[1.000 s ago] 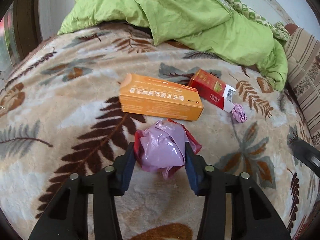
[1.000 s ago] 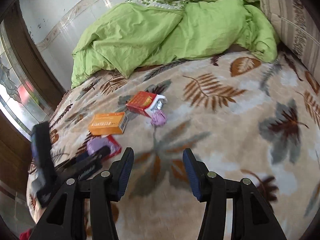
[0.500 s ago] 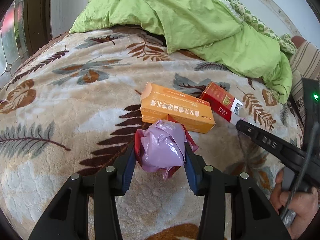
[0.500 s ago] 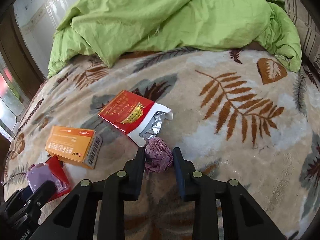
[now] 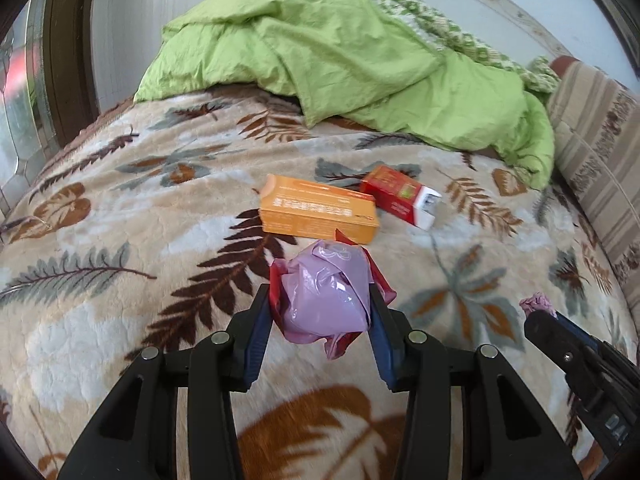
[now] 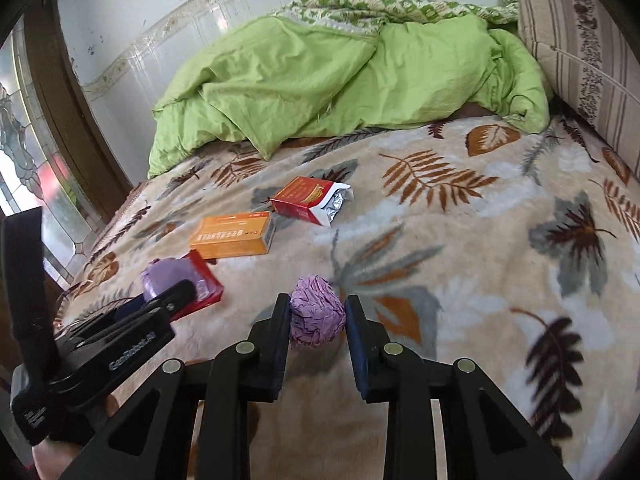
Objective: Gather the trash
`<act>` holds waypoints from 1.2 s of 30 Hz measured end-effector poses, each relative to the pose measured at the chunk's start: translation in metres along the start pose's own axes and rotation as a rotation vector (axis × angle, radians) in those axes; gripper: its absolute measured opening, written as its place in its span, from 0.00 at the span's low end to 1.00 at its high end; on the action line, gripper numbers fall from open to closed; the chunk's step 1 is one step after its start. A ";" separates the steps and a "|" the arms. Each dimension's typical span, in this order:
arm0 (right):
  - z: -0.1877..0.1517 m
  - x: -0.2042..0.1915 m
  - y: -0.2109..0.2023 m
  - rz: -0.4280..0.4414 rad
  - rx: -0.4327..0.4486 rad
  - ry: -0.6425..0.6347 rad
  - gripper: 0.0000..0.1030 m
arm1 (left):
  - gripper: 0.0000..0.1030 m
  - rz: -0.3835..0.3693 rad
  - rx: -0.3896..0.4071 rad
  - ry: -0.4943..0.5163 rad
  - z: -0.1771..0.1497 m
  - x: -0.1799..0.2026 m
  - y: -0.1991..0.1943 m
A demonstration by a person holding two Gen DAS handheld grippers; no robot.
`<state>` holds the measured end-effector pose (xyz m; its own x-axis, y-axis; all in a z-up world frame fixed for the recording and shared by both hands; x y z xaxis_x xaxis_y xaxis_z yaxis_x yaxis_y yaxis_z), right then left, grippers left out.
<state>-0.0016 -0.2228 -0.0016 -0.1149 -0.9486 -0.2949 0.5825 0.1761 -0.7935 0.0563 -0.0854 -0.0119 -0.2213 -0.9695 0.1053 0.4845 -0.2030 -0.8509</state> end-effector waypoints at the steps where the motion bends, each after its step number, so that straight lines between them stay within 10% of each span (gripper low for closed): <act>1: -0.005 -0.001 -0.009 0.012 0.014 0.008 0.28 | 0.43 0.007 0.012 0.010 -0.003 0.003 -0.006; 19: -0.076 -0.014 -0.076 0.044 0.075 -0.033 0.28 | 0.43 0.046 0.050 0.113 -0.099 0.003 -0.085; 36: -0.090 -0.008 -0.080 0.053 0.065 -0.012 0.28 | 0.43 0.102 0.082 0.147 -0.103 0.010 -0.081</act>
<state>-0.1197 -0.2054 0.0167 -0.0730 -0.9417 -0.3285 0.6388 0.2088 -0.7405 -0.0720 -0.0640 0.0053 -0.2859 -0.9564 -0.0602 0.5763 -0.1214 -0.8082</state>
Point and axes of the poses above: each gripper's, at about its wrist camera, not at the fingertips, and y roughly the way its jaws point, x to its right, z to its top, the point moved 9 cm from there along y, roughly the way its jaws point, and after that the axes turned 15 degrees about -x, right-handed, at the moved point
